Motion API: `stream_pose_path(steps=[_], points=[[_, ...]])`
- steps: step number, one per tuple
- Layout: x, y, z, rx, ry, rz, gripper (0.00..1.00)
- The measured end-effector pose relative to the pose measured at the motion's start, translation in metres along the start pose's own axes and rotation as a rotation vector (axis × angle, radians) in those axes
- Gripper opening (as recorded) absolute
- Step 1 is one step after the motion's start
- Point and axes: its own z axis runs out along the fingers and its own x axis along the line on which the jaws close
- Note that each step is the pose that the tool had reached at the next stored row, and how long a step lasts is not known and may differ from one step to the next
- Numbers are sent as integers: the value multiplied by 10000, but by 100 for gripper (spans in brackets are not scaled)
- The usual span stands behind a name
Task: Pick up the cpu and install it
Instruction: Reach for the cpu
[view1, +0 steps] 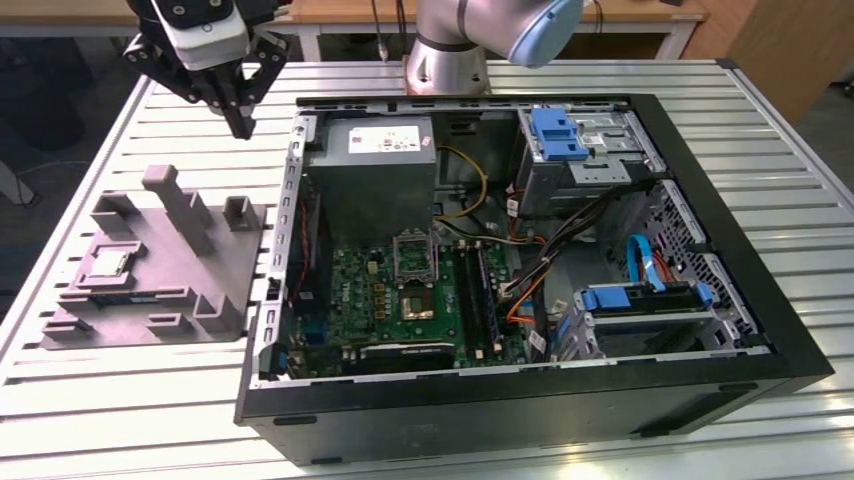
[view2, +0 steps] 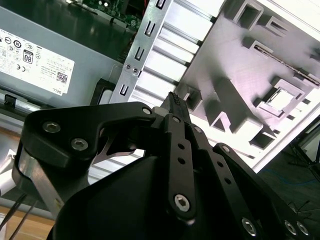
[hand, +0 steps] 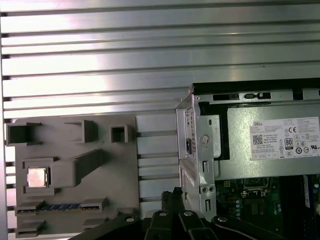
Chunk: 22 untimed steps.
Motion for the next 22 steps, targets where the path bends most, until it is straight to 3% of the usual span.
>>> stream_pose_path(steps=[22], points=[[66,-6,11,0,1,0,11]])
